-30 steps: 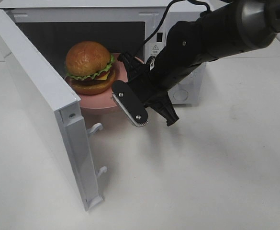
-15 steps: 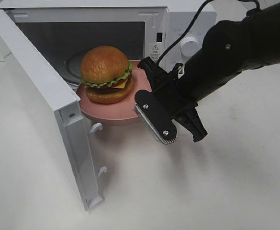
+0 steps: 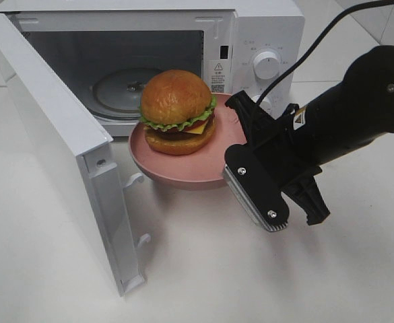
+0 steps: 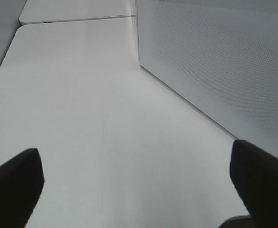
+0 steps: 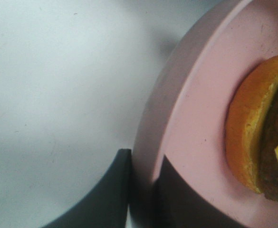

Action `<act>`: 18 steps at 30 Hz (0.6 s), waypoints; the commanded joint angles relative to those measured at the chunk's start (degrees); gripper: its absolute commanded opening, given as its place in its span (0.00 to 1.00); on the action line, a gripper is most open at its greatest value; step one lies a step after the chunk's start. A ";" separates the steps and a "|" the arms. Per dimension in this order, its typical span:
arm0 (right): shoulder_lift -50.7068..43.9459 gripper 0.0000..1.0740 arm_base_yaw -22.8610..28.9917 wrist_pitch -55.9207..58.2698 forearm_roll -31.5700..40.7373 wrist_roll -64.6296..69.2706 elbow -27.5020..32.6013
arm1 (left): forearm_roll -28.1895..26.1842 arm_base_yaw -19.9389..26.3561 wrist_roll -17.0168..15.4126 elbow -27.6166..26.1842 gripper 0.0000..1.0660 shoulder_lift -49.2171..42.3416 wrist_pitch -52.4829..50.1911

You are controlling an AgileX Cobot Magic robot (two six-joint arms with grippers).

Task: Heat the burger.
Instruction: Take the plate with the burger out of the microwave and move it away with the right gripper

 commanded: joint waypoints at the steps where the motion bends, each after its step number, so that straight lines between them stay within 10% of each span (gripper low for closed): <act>1: -2.64 0.00 -0.46 -4.24 0.80 1.03 1.09 | -0.11 0.00 0.00 0.11 0.94 -0.23 -0.86; 18: -16.44 0.00 -0.46 -4.35 0.63 6.07 11.92 | -0.11 0.00 0.00 0.11 0.94 -0.23 -0.86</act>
